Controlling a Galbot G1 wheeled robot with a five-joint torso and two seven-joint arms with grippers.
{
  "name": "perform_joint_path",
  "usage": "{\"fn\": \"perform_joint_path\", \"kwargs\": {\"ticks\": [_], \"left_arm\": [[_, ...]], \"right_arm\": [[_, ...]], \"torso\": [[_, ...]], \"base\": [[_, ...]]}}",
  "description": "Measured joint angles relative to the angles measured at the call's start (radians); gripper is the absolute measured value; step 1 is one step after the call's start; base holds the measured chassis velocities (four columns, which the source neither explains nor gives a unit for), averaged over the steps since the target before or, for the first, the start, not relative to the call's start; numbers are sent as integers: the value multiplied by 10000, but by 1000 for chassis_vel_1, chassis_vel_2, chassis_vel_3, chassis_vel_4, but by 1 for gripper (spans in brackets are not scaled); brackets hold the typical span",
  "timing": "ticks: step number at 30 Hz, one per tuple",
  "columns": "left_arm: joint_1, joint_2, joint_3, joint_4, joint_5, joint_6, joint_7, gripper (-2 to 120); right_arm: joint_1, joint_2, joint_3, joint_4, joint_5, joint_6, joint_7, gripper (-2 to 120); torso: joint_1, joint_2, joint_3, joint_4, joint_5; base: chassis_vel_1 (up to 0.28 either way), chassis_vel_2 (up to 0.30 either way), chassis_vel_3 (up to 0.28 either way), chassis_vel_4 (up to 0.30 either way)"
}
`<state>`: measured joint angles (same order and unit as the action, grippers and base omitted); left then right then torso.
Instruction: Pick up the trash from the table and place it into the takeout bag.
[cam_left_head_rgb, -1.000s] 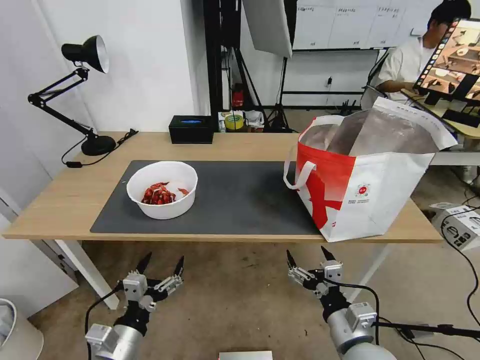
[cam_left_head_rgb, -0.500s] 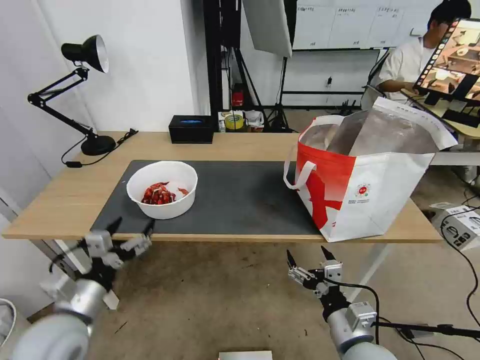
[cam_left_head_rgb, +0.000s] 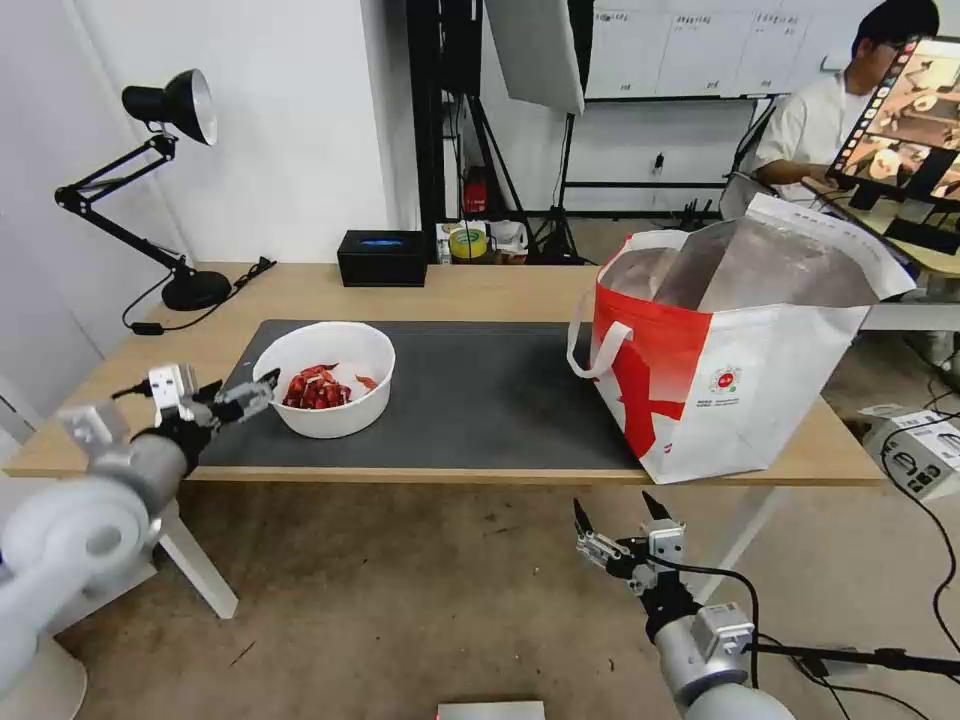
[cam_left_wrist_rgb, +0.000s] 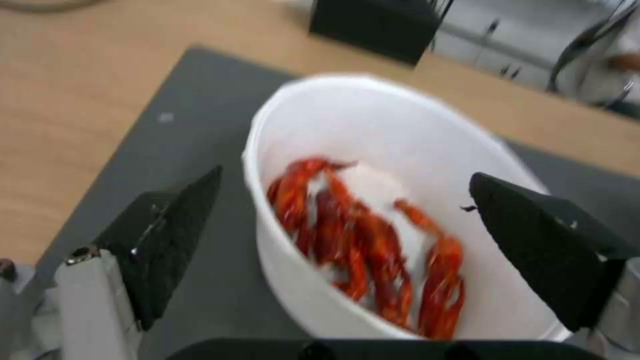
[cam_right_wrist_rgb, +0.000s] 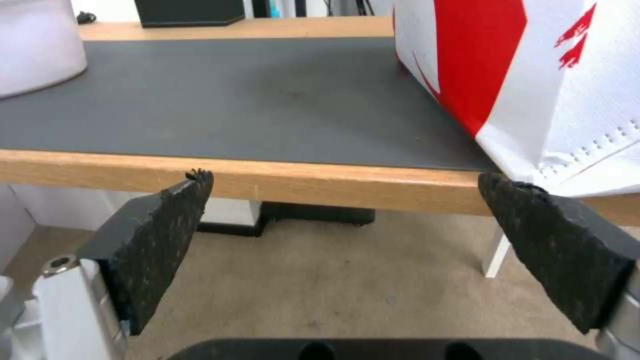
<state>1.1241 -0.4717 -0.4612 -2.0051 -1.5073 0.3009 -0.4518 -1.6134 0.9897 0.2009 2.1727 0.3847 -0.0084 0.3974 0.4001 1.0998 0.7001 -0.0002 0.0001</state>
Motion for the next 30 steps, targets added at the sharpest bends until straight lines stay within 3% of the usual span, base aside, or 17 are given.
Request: {"fn": "perform_joint_path", "kwargs": {"ticks": [1,3,6,16,17,18,30], "left_arm": [[0,0,0,0,0,0,0,100],[-660,185,343,250,-625,879,-304,100],[-1181,263,672,546,-967,1537,-333,100],[-1895,319,1390,1080,-1235,2168,-310,100],[-2769,373,2264,1453,-1340,2350,-404,100],[-3045,351,2506,1553,-1403,2443,-539,100],[-4421,50,3704,2007,-1756,3255,-1590,100]], "right_arm": [[0,0,0,0,0,0,0,100],[1,0,0,2,0,0,0,100],[1,-1,0,4,0,0,0,100],[1,-1,0,5,0,-1,-1,100],[1,-2,1,5,0,-1,0,100],[1,-2,0,5,0,-1,0,100],[1,-2,1,5,0,-1,-1,100]], "torso": [[0,0,0,0,0],[-1,1,0,3,0],[0,0,-1,2,-1],[0,1,0,3,-2],[0,1,-1,2,0],[0,1,-1,3,-2],[-1,2,-1,3,-1]], "base": [[0,0,0,0],[0,0,0,0],[0,0,0,0],[0,0,0,0],[0,0,0,0],[0,0,0,0],[0,0,0,0]]}}
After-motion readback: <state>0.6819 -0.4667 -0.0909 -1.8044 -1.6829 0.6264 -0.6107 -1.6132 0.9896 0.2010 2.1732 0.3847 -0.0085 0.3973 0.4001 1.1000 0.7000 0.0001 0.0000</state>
